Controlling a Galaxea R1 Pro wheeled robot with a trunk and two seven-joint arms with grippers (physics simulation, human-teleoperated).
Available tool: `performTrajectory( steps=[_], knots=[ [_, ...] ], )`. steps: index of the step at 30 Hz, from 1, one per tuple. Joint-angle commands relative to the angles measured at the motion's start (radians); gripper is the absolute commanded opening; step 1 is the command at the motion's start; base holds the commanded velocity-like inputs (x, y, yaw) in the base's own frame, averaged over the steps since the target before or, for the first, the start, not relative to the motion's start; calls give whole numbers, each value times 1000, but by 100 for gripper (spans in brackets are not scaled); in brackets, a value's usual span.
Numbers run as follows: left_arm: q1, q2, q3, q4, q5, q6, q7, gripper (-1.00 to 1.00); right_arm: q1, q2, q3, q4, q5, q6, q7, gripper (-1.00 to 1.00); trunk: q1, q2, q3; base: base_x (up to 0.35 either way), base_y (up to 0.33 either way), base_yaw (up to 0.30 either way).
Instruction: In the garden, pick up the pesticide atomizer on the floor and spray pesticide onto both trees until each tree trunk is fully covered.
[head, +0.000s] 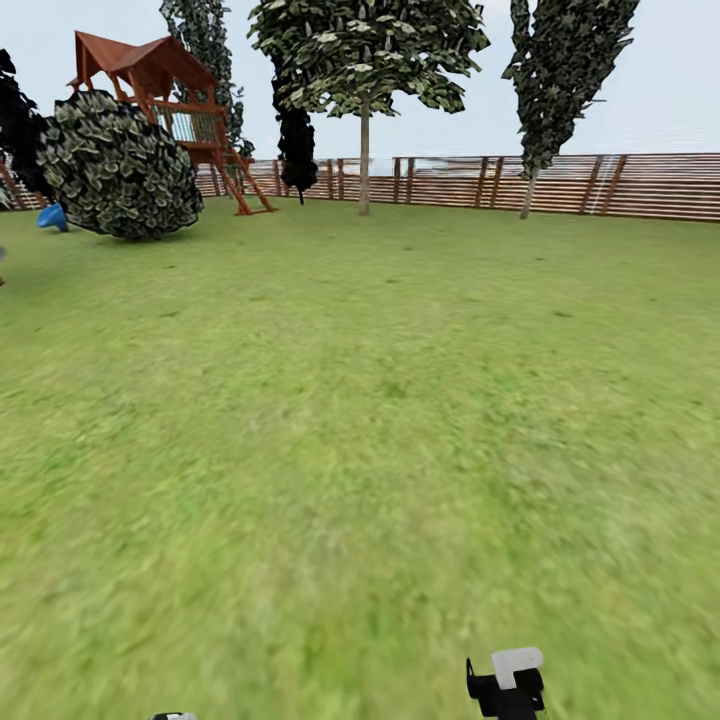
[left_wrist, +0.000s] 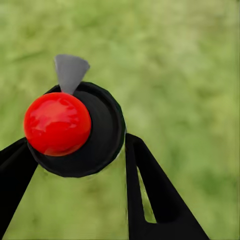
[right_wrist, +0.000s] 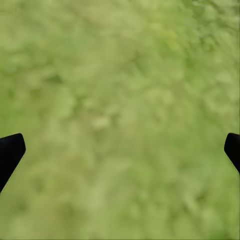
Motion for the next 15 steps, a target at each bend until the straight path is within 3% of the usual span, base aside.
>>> performTrajectory(
  steps=[1, 15],
  knots=[
    [-1, 0, -3, 1, 7, -3, 0, -100, -1, 0, 4, 1, 10, 1, -10, 100, 0, 0, -2, 339, 0, 0],
    [-1, 0, -3, 1, 6, -3, 0, -100, -1, -5, 3, 2, 13, 0, -10, 100, 0, 0, -13, 339, 0, 0]
  ],
)
